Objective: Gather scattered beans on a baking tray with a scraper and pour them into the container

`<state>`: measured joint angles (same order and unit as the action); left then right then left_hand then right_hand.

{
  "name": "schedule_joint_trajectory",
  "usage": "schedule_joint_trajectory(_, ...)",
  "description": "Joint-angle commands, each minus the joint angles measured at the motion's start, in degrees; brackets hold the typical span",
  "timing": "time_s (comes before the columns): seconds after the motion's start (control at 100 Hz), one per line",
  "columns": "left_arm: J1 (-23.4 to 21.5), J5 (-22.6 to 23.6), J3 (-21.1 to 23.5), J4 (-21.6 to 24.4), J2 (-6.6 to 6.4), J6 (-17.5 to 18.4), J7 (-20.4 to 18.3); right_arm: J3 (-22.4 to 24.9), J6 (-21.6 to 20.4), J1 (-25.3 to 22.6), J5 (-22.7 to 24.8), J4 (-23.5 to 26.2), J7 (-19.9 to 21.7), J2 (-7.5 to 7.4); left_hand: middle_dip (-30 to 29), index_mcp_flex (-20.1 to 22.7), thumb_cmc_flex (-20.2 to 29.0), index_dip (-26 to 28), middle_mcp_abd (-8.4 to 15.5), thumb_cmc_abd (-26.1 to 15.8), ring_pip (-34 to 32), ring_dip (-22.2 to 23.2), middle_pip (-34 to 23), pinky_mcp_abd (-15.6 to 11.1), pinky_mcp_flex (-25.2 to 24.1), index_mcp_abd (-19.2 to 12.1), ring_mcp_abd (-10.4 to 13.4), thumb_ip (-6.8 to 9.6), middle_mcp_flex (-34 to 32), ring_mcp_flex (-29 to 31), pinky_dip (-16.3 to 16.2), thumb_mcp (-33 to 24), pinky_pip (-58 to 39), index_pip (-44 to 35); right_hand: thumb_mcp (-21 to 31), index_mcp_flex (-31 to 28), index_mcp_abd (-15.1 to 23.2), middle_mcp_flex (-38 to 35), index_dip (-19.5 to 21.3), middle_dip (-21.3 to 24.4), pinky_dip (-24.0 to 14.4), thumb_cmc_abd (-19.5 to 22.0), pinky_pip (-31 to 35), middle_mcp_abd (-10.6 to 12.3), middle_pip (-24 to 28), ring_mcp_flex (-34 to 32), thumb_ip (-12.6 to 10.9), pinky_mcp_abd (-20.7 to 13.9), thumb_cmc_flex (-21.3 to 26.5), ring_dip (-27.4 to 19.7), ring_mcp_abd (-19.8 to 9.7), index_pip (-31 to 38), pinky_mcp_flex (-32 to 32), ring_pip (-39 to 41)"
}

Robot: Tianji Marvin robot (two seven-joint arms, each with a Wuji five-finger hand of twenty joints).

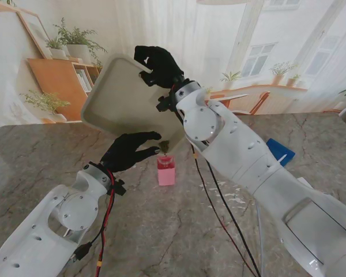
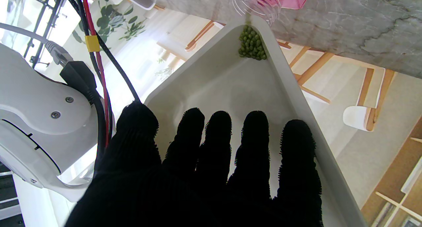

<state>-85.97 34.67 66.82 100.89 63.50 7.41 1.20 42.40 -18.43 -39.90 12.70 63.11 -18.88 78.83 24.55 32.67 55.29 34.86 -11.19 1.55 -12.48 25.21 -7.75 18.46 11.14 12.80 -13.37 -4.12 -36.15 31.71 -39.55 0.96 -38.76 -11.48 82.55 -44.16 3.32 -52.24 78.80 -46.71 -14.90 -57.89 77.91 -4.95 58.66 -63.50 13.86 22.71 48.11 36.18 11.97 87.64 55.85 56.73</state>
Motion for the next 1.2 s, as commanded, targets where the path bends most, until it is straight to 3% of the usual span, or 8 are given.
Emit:
schedule_joint_trajectory(0.0, -0.24, -0.08, -0.12, 0.05, 0.20, -0.11, 0.06, 0.07, -0.39, -0.09, 0.19, 1.02, 0.37, -0.03, -0.29, 0.45, 0.97, -0.44, 0.38, -1.95, 0.32, -0.17, 0.29, 1.02, -0.25, -1.25, -0.17, 1.67, -0.29, -0.18, -0.24, 1.30, 0.47, -0.05, 7.40, -1.15, 2.04, -5.32, 1.28, -4.80, -10.29, 6.32, 18.40, 12.26, 7.19, -5.65, -6.31, -19.95, 7.63, 5.21, -9.75, 1.48, 8.35, 11.04)
schedule_joint_trajectory(1.19, -1.43, 0.18, 0.32, 0.55, 0.22, -0.25, 0.52, 0.97, 1.15, -4.44, 6.28, 8.19, -2.26, -1.72, -0.28, 0.54, 0.91, -0.44, 0.33, -1.89, 0.27, -0.14, 0.26, 1.05, -0.20, -1.17, -0.20, 1.66, -0.34, -0.04, -0.26, 1.33, 0.47, -0.08, 7.40, -1.22, 2.12, -5.69, 1.26, -4.86, -10.54, 6.44, 19.17, 12.36, 6.94, -6.30, -7.28, -20.80, 7.42, 5.38, -10.17, 1.49, 8.54, 11.13)
